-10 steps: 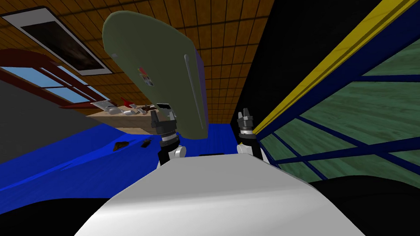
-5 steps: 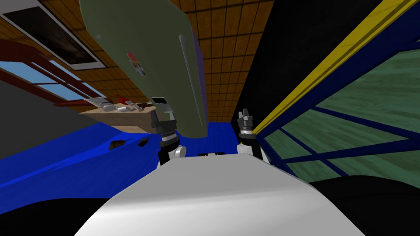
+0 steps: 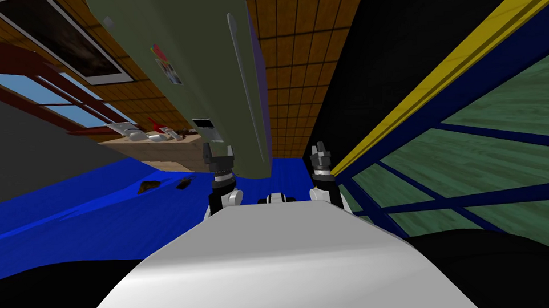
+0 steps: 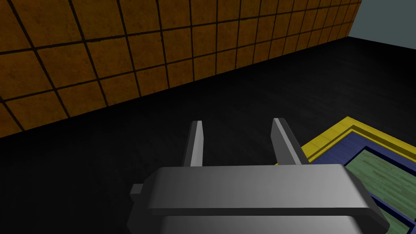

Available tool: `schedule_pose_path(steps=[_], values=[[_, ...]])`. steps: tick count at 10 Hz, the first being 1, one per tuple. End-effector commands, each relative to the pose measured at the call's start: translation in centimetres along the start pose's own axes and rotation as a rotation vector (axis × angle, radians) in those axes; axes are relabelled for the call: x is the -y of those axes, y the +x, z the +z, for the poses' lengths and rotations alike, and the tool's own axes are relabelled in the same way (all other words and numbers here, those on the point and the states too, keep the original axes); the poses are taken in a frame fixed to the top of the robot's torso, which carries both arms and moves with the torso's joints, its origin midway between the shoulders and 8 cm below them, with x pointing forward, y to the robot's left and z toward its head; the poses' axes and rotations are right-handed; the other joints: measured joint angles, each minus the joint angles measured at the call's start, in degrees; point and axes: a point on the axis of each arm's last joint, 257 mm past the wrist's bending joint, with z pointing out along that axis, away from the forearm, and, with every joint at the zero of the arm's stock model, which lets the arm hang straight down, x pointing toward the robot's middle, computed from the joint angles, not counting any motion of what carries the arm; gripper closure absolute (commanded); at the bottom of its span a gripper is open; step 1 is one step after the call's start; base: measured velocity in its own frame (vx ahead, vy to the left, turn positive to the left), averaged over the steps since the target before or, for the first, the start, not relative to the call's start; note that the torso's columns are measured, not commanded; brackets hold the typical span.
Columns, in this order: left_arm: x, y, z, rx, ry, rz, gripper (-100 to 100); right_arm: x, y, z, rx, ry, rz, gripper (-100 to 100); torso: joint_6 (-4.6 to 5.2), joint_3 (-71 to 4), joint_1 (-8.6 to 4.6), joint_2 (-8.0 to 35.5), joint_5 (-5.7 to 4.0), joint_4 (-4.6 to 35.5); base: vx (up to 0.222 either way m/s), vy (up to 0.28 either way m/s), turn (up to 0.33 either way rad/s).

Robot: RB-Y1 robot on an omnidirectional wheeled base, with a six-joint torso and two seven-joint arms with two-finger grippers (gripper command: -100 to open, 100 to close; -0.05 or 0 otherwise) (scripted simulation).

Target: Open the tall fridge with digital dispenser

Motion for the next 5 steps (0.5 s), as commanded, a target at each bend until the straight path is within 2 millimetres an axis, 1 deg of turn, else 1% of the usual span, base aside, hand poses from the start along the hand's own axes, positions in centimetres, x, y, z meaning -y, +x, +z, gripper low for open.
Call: schedule_pose_path(steps=[1,3,4,5], values=[[-2.8,1.1,1.0,-0.064,-0.054,-0.032,-100,0.0,0.0,0.0,0.000,0.000,0.000,0,0.00,0.0,-0.01,0.1,0.00,0.1,0.020,-0.040,0.051],[-5.5,1.8,1.8,-0.099,-0.107,-0.064,-100,0.0,0.0,0.0,0.000,0.000,0.000,0,0.00,-0.1,0.02,0.1,0.00,0.1,0.029,-0.043,0.061],[-7.2,2.0,2.0,-0.108,-0.146,-0.080,-100,0.0,0.0,0.0,0.000,0.000,0.000,0,0.00,0.0,0.00,0.1,0.00,0.1,0.030,-0.052,0.062],[-6.8,2.3,2.7,-0.116,-0.127,-0.085,-100,0.0,0.0,0.0,0.000,0.000,0.000,0,0.00,0.0,0.01,0.1,0.00,0.1,0.022,-0.039,0.021]])
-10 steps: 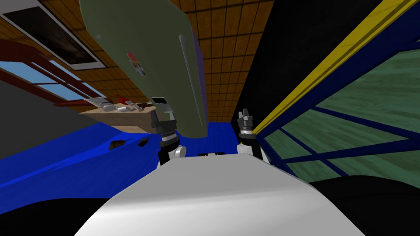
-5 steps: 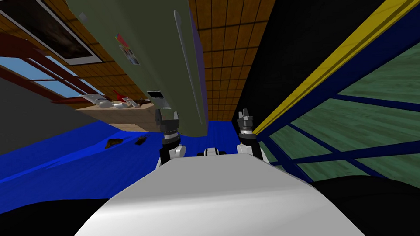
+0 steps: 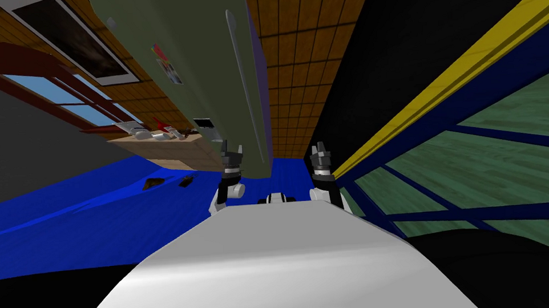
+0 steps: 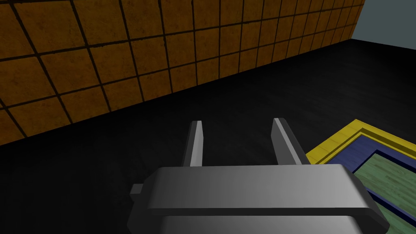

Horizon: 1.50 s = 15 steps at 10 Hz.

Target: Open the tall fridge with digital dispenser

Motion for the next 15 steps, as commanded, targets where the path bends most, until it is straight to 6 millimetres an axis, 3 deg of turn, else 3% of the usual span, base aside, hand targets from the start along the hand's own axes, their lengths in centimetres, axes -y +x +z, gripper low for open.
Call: schedule_pose_path(steps=[1,2,3,4,5,6,7,8,9,10,11,12,13,14,15], values=[[-2.2,0.1,1.6,-0.019,-0.049,-0.033,-100,0.0,0.0,0.0,0.000,0.000,0.000,0,0.00,0.0,0.05,0.0,0.01,0.0,0.018,-0.037,0.048],[-1.8,0.4,2.2,-0.027,-0.033,-0.036,-100,0.0,0.0,0.0,0.000,0.000,0.000,0,0.00,0.0,0.06,0.0,0.02,0.0,0.012,-0.029,0.027],[-3.6,0.3,2.7,-0.031,-0.074,-0.055,-100,0.0,0.0,0.0,0.000,0.000,0.000,0,0.01,0.0,0.06,0.0,0.01,0.0,0.012,-0.032,0.047],[-3.2,0.6,3.2,-0.038,-0.061,-0.057,-100,0.0,0.0,0.0,0.000,0.000,0.000,0,0.00,0.0,0.03,0.0,0.01,0.0,0.013,-0.030,0.030],[-5.2,0.4,3.6,-0.037,-0.108,-0.075,-100,0.0,0.0,0.0,0.000,0.000,0.000,0,0.00,0.0,0.03,0.0,0.01,0.0,0.015,-0.037,0.059],[-4.7,0.8,4.3,-0.046,-0.090,-0.078,-100,0.0,0.0,0.0,0.000,0.000,0.000,0,0.00,0.0,0.00,0.0,0.00,0.0,0.013,-0.035,0.032],[-6.5,0.6,5.0,-0.046,-0.132,-0.097,-100,0.0,0.0,0.0,0.000,0.000,0.000,0,0.00,0.0,0.01,0.0,0.00,0.0,0.010,-0.043,0.045],[-6.1,0.9,5.5,-0.053,-0.119,-0.099,-100,0.0,0.0,0.0,0.000,0.000,0.000,0,0.00,0.0,0.00,0.0,0.00,0.0,0.012,-0.041,0.041],[-8.0,0.7,6.2,-0.049,-0.164,-0.117,-100,0.0,0.0,0.0,0.000,0.000,0.000,0,0.00,0.0,0.02,0.0,0.00,0.0,0.017,-0.047,0.076],[-7.5,1.1,6.8,-0.057,-0.150,-0.119,-100,0.0,0.0,0.0,0.000,0.000,0.000,0,-0.01,0.0,0.01,0.0,0.00,0.0,0.017,-0.042,0.027],[-9.3,0.8,7.2,-0.049,-0.197,-0.137,-100,0.0,0.0,0.0,0.000,0.000,0.000,0,0.01,0.0,0.03,0.0,0.01,0.0,0.017,-0.048,0.059],[-8.9,1.2,8.1,-0.059,-0.181,-0.140,-100,0.0,0.0,0.0,0.000,0.000,0.000,0,0.00,0.0,0.02,0.0,0.01,0.0,0.011,-0.043,0.034],[-10.8,0.8,8.6,-0.048,-0.230,-0.157,-100,0.0,0.0,0.0,0.000,0.000,0.000,0,0.01,0.0,0.03,0.0,0.00,0.0,0.016,-0.051,0.056],[-10.2,1.3,9.4,-0.058,-0.212,-0.159,-100,0.0,0.0,0.0,0.000,0.000,0.000,0,0.00,0.0,0.01,0.0,0.01,0.0,0.020,-0.045,0.038],[-12.1,0.9,9.9,-0.045,-0.261,-0.176,-100,0.0,0.0,0.0,0.000,0.000,0.000,0,0.00,0.0,0.04,0.0,0.01,0.0,0.016,-0.054,0.064]])
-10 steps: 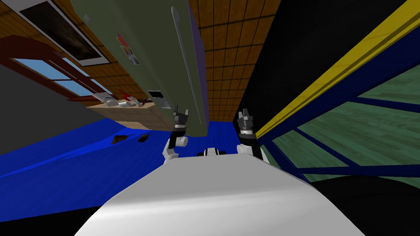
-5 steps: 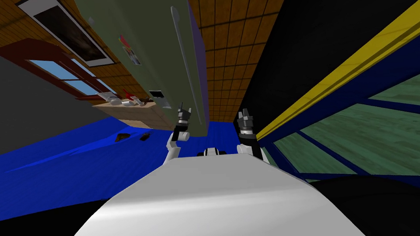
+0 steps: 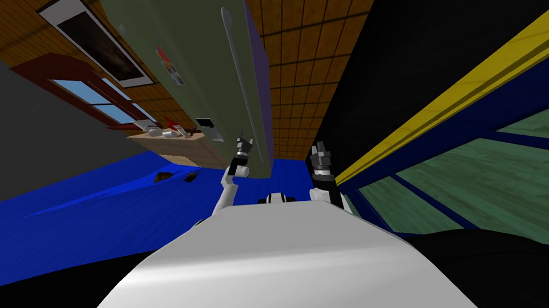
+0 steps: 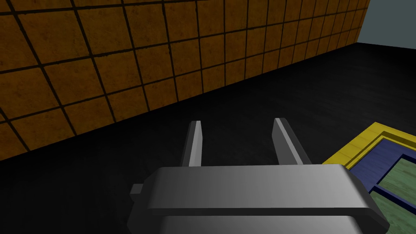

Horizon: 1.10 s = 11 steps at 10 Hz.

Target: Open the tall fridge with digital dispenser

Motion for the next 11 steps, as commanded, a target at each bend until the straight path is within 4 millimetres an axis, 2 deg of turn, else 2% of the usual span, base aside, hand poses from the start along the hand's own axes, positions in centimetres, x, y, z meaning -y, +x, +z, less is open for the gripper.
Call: schedule_pose_path(steps=[1,2,3,4,5,6,7,8,9,10,11], values=[[-0.9,0.1,2.0,0.000,-0.030,-0.024,-100,0.0,0.0,0.0,0.000,0.000,0.000,0,0.00,0.0,-0.03,0.0,0.00,0.0,0.007,-0.050,0.036],[-2.5,-0.7,2.6,0.019,-0.078,-0.043,-100,0.0,0.0,0.0,0.000,0.000,0.000,0,0.00,0.0,-0.01,0.0,0.00,0.0,0.014,-0.062,0.065],[-1.7,-0.1,3.6,0.005,-0.060,-0.043,-100,0.0,0.0,0.0,0.000,0.000,0.000,0,0.00,0.0,-0.04,0.0,0.00,0.0,0.012,-0.052,0.040],[-3.3,-1.1,4.1,0.027,-0.105,-0.061,-100,0.0,0.0,0.0,0.000,0.000,0.000,0,0.01,0.0,0.00,0.0,0.00,0.0,0.010,-0.054,0.067],[-2.7,-0.5,4.9,0.017,-0.094,-0.061,-100,0.0,0.0,0.0,0.000,0.000,0.000,0,-0.01,0.0,0.00,0.0,0.01,0.0,0.005,-0.043,0.044],[-4.1,-1.4,5.4,0.039,-0.137,-0.079,-100,0.0,0.0,0.0,0.000,0.000,0.000,0,0.01,0.0,0.02,0.0,0.01,0.0,0.003,-0.051,0.059],[-3.2,-0.7,6.5,0.024,-0.120,-0.079,-100,0.0,0.0,0.0,0.000,0.000,0.000,0,-0.01,0.0,-0.01,0.0,0.00,0.0,0.005,-0.049,0.037],[-4.3,-1.5,7.3,0.046,-0.158,-0.096,-100,0.0,0.0,0.0,0.000,0.000,0.000,0,0.01,0.0,-0.02,0.0,-0.01,0.0,0.009,-0.067,0.068],[-3.6,-1.0,8.0,0.035,-0.146,-0.096,-100,0.0,0.0,0.0,0.000,0.000,0.000,0,-0.01,0.0,-0.07,0.0,-0.01,0.0,0.009,-0.055,0.040],[-4.7,-1.8,8.7,0.058,-0.183,-0.114,-100,0.0,0.0,0.0,0.000,0.000,0.000,0,0.00,0.0,0.00,0.0,0.00,0.0,0.007,-0.060,0.059],[-4.1,-1.4,9.4,0.049,-0.173,-0.114,-100,0.0,0.0,0.0,0.000,0.000,0.000,0,0.00,0.0,-0.03,0.0,0.00,0.0,0.003,-0.052,0.034]])
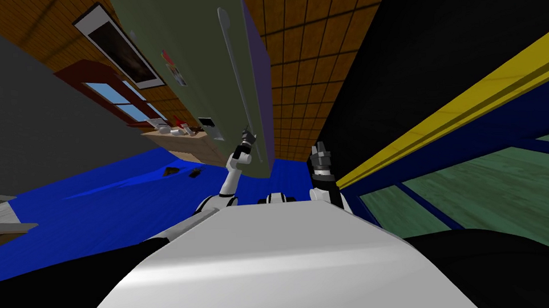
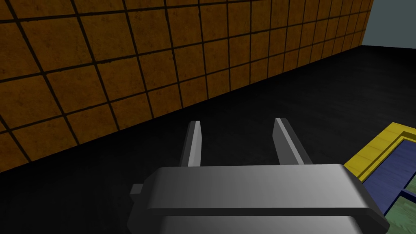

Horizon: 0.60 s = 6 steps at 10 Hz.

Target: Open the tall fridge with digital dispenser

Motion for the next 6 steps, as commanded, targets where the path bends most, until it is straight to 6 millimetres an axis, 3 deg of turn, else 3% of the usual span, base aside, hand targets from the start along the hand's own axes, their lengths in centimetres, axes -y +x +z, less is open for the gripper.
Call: schedule_pose_path(steps=[1,6], values=[[-0.3,-0.8,1.9,0.024,-0.040,-0.027,-100,0.0,0.0,0.0,0.000,0.000,0.000,0,0.00,0.0,0.05,0.0,0.00,0.0,0.009,-0.052,0.067],[-0.2,-1.3,4.7,0.055,-0.085,-0.062,-100,0.0,0.0,0.0,0.000,0.000,0.000,0,-0.01,0.0,-0.02,0.0,-0.01,0.0,-0.004,-0.057,0.047]])
